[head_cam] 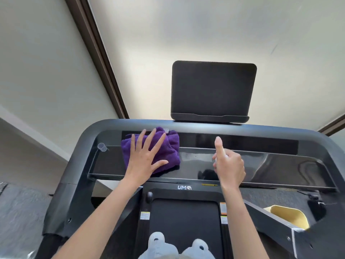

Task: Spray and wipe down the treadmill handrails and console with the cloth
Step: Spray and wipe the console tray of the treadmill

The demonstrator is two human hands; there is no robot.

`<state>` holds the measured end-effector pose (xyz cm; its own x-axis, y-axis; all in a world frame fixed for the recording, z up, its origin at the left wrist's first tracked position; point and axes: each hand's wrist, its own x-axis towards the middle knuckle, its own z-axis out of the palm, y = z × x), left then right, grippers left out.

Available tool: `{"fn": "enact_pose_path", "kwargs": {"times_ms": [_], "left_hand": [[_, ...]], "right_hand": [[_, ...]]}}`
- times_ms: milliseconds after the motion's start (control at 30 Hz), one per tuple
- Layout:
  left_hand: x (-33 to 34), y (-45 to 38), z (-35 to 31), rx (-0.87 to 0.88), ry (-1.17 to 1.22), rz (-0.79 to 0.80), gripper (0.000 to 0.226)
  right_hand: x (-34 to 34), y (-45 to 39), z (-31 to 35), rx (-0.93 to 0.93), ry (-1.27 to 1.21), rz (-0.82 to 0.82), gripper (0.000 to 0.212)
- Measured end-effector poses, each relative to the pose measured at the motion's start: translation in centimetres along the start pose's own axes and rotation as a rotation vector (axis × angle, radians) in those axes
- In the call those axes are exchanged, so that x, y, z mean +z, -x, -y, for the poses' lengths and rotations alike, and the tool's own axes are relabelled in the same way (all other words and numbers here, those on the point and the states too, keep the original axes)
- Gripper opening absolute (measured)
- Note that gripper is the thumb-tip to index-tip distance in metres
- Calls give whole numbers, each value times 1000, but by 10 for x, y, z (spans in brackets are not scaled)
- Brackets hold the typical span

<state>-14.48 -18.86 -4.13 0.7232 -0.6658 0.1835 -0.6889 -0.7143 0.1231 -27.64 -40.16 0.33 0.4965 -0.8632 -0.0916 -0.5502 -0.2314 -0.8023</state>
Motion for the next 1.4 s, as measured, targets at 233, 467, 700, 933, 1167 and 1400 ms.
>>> {"fn": "enact_pose_path", "kwargs": {"times_ms": [233, 467, 700, 933, 1167, 1400], "left_hand": [[21, 17, -8, -276, 202, 86, 58], [16, 22, 47, 0, 138, 71, 50], [14, 0, -29, -647, 272, 66, 98], [33, -8, 3, -521, 52, 44, 95], [33, -18, -40, -633, 35, 27, 88], [39, -21, -70, -464, 24, 74, 84]], "right_hand": [[11, 12, 6, -57, 44, -5, 93], [15, 19, 10, -54, 59, 38, 88], [23, 19, 11, -61, 70, 78, 92], [20, 5, 14, -97, 88, 102, 97], [16, -8, 12, -137, 53, 101, 94], [14, -20, 12, -188, 100, 112, 97]]}}
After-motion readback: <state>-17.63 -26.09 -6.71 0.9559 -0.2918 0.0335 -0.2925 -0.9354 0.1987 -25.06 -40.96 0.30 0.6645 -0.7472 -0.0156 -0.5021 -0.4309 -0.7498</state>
